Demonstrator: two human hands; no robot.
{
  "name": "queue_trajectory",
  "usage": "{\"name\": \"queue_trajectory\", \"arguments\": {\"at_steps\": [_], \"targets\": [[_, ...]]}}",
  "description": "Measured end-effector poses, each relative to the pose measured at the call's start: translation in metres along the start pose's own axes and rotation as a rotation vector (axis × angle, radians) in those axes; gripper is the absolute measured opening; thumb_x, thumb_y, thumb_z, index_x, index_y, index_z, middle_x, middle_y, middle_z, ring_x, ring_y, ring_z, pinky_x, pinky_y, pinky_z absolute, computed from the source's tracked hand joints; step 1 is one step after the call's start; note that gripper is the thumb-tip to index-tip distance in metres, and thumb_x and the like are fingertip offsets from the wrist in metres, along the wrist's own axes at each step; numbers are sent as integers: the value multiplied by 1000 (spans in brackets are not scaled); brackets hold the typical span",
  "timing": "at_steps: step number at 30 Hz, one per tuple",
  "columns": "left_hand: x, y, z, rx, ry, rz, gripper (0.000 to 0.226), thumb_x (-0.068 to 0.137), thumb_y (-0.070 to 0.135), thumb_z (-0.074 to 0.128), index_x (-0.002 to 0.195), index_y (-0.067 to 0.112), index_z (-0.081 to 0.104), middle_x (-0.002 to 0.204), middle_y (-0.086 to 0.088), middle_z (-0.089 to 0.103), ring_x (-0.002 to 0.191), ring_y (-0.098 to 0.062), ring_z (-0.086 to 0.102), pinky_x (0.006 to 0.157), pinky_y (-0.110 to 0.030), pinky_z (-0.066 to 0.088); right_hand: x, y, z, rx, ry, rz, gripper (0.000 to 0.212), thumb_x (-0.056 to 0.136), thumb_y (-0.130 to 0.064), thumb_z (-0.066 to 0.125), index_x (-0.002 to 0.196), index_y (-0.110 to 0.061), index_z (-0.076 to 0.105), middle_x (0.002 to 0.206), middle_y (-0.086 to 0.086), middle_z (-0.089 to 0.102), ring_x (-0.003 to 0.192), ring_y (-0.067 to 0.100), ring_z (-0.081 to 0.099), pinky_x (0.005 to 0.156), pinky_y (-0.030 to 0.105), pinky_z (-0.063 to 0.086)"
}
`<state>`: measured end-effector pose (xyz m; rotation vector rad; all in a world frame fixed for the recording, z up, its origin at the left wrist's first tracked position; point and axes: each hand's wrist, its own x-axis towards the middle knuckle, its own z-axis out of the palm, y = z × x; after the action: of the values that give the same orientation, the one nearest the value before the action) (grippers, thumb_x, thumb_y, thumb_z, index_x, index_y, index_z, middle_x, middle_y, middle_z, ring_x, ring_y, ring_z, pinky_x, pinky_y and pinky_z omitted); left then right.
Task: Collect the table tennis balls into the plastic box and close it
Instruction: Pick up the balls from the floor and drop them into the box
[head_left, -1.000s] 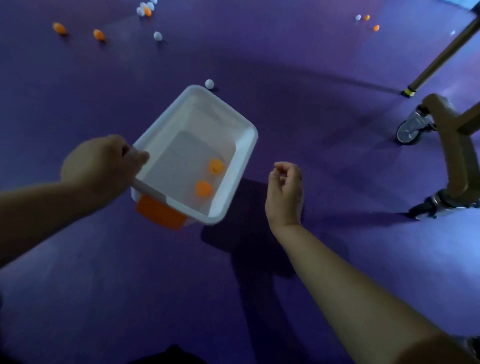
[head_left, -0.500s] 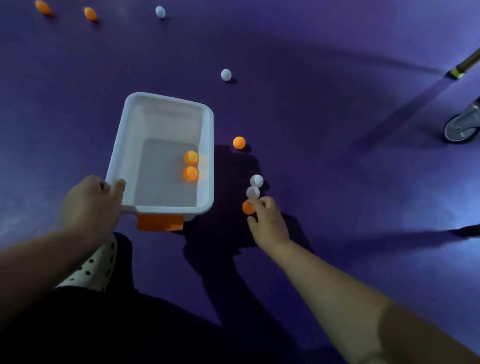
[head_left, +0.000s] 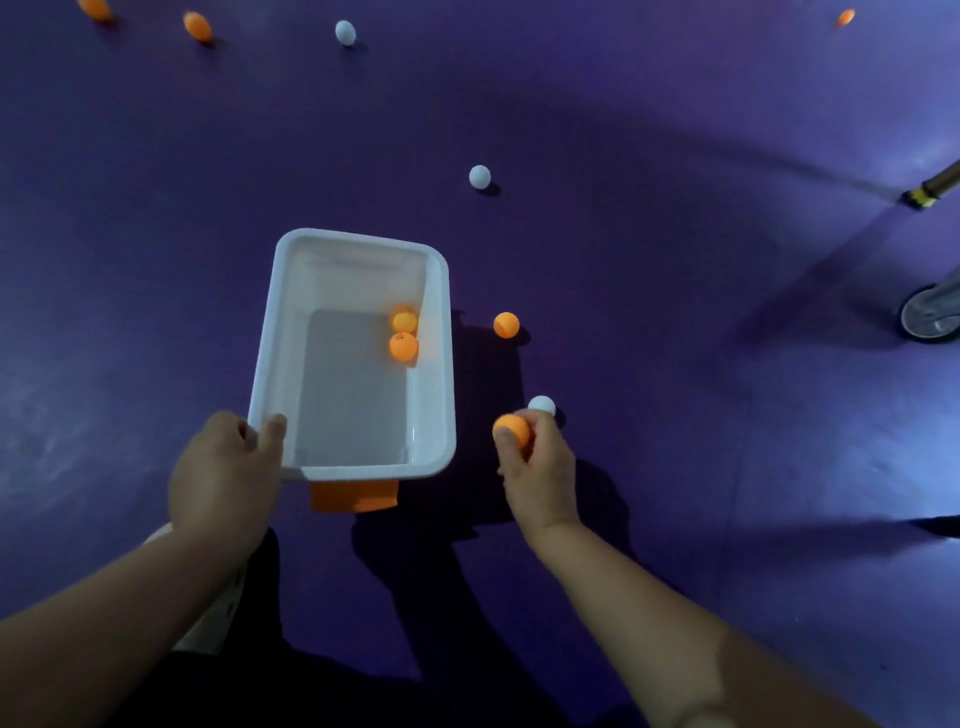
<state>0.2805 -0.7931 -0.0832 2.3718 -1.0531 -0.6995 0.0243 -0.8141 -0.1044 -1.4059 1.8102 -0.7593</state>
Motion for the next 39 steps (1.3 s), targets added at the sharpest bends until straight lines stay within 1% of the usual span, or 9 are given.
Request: {"name": "queue_trajectory", "arguments": {"at_steps": [7, 12, 15, 20, 24, 28, 33, 36, 39], "targets": [[2, -1, 3, -10, -29, -54, 37, 95, 35, 46, 76, 3, 46, 72, -17, 60, 68, -32, 50, 60, -35, 30, 0, -52, 30, 19, -32, -305, 51, 82, -59, 48, 109, -18, 61, 94, -9, 61, 82, 4, 57, 73, 24, 51], [3, 2, -2, 43, -88, -46, 27, 95, 28, 44, 87, 3, 44, 87, -15, 51, 78, -31, 46, 68, -36, 32, 16, -24, 26, -38, 245, -100, 17, 88, -22, 57, 101, -17, 66, 90, -13, 55, 86, 12, 58, 77, 28, 48], [0, 7, -3, 137, -57, 84, 25, 95, 23, 45, 112, 4, 44, 110, -18, 49, 95, -41, 53, 69, -40, 33, 24, 12, 21, -301, 259, -22, 23, 87, -9, 56, 106, -15, 67, 110, 2, 54, 106, 22, 51, 88, 36, 47], [-1, 7, -7, 234, -57, 263, 57, 94, 24, 49, 145, 17, 22, 132, -15, 38, 102, -41, 53, 64, -40, 35, 20, 41, 18, -547, 176, -13, 40, 84, -7, 60, 122, -18, 59, 120, 8, 48, 105, 25, 45, 88, 37, 47], [0, 6, -8, 239, -82, 269, 57, 95, 25, 48, 145, 16, 21, 132, -16, 37, 102, -41, 54, 64, -40, 35, 20, 46, 16, -557, 38, 56, 45, 87, -10, 61, 129, -20, 49, 121, 9, 41, 107, 23, 45, 80, 30, 44], [0, 7, -9, 261, -99, 279, 57, 95, 25, 47, 144, 15, 21, 132, -16, 36, 99, -42, 55, 62, -40, 35, 22, 49, 13, -574, 16, 60, 34, 85, -12, 64, 115, -18, 49, 116, 10, 39, 95, 19, 46, 70, 28, 44], [-2, 8, -9, 296, -89, 296, 56, 96, 24, 45, 145, 15, 20, 130, -18, 37, 95, -41, 55, 61, -41, 36, 26, 59, 6, -862, -84, -23, 19, 89, -21, 60, 100, -7, 53, 107, 12, 49, 89, 22, 47, 75, 32, 48], [-3, 10, -10, 300, -95, 286, 55, 96, 24, 44, 144, 15, 19, 131, -18, 36, 96, -41, 54, 61, -41, 35, 27, 60, 3, -803, -18, -104, 5, 92, -6, 49, 93, -3, 54, 96, 13, 54, 78, 21, 48, 63, 33, 47], [-1, 10, -8, 298, -113, 280, 53, 97, 24, 42, 144, 15, 18, 131, -18, 36, 96, -40, 55, 61, -41, 37, 39, 54, -3, -714, 118, -85, 28, 90, 0, 47, 117, -4, 52, 113, 15, 52, 79, 26, 56, 51, 30, 37]]}}
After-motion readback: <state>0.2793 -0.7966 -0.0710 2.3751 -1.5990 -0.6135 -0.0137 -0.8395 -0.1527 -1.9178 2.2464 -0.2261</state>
